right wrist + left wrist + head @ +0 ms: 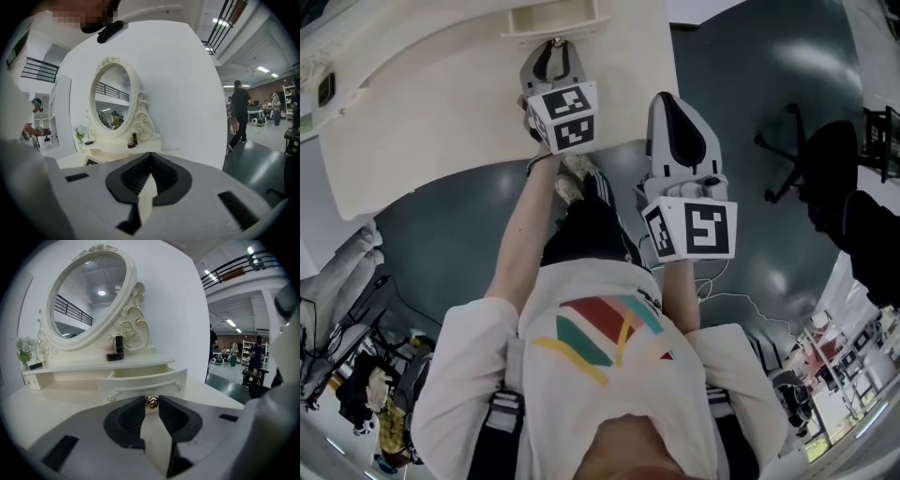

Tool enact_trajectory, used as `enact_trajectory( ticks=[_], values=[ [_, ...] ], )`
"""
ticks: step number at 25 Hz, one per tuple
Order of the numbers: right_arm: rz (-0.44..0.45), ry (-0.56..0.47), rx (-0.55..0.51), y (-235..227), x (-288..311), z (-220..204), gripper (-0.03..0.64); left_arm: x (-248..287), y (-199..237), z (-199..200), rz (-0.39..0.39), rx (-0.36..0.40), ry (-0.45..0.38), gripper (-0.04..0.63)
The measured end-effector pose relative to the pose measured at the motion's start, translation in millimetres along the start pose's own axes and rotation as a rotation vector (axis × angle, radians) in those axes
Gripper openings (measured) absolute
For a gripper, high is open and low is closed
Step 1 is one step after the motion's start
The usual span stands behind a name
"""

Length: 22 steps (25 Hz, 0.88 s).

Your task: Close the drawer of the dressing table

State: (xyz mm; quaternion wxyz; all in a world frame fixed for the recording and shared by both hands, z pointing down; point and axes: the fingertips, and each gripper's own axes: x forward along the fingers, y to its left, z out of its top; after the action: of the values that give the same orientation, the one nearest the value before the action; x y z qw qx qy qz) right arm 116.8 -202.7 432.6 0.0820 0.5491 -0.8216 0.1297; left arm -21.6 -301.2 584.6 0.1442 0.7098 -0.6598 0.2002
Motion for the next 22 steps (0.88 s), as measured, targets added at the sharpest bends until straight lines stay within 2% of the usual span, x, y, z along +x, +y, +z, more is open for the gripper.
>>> enact_trajectory(
  ticks=[8, 22],
  values=[
    [-0.010, 0.014, -0.071, -0.8, 4.5, -3.4, 0.000, 4.7, 0.5, 3.4, 0.003, -0.004, -0.003, 0.084],
    [0.004, 0.026, -0.072, 5.7, 18.4, -4.0, 0.000, 17.2, 6.8, 12.2, 0.003, 0.003, -0.017, 0.084]
  ],
)
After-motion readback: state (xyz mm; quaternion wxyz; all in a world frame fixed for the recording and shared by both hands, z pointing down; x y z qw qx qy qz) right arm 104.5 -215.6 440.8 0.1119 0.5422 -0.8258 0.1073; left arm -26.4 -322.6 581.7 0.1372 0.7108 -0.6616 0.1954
